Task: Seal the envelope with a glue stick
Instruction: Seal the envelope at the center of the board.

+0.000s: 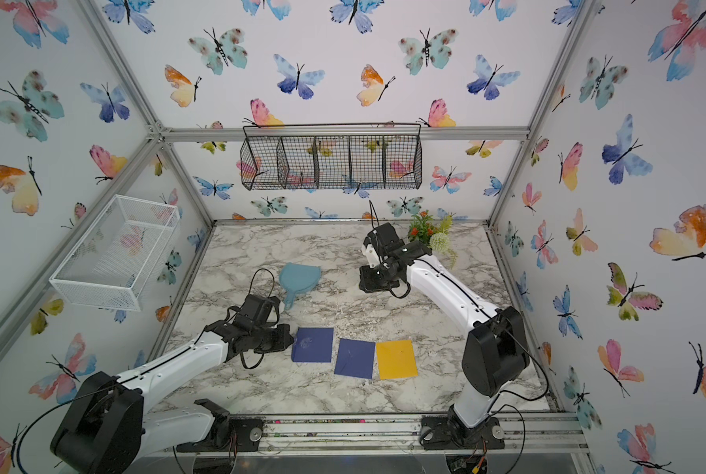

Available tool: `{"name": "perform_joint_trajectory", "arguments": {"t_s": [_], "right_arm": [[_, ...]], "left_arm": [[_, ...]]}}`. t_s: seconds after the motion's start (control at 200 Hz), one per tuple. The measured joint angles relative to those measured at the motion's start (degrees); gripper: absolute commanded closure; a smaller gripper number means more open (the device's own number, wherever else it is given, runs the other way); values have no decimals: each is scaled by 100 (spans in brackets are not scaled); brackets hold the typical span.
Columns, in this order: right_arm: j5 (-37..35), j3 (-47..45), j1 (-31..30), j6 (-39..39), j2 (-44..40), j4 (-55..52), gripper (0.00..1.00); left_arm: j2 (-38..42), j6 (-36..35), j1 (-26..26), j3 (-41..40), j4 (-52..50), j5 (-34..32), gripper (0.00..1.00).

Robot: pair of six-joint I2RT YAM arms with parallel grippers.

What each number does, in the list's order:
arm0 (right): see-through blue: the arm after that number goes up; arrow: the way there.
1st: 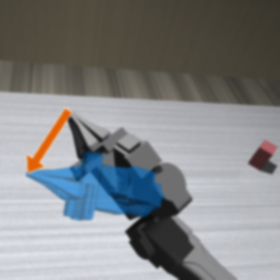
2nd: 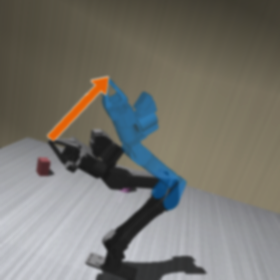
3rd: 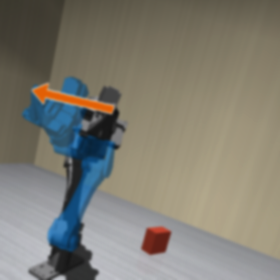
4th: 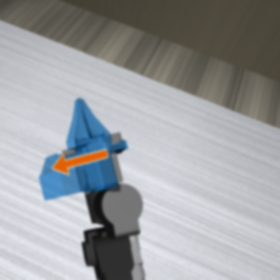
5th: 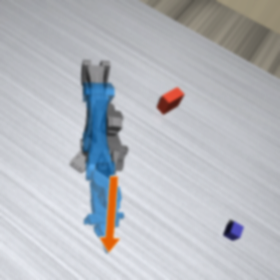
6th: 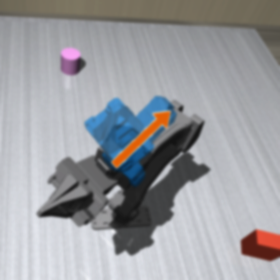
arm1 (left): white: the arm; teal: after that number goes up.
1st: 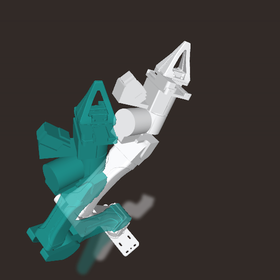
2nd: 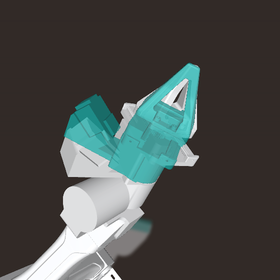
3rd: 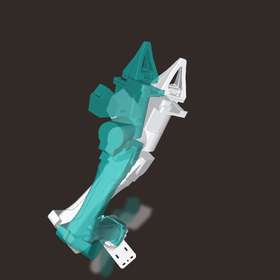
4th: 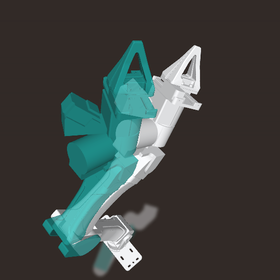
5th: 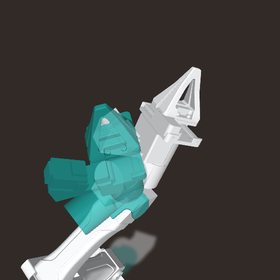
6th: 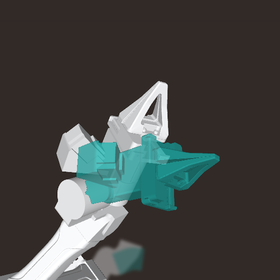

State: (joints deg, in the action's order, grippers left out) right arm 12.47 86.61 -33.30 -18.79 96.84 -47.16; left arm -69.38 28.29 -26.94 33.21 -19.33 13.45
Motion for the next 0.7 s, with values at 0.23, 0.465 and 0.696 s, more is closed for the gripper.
{"name": "perform_joint_trajectory", "arguments": {"t_s": [0.23,0.465,0.696], "right_arm": [[31,0,0,0,0,-13,98],[103,-31,0,-4,0,-11,98],[129,-160,0,-7,0,-13,98]], "left_arm": [[-164,-22,0,0,149,66,99],[-389,-96,-15,13,286,160,100],[-621,-109,-105,125,391,243,100]]}}
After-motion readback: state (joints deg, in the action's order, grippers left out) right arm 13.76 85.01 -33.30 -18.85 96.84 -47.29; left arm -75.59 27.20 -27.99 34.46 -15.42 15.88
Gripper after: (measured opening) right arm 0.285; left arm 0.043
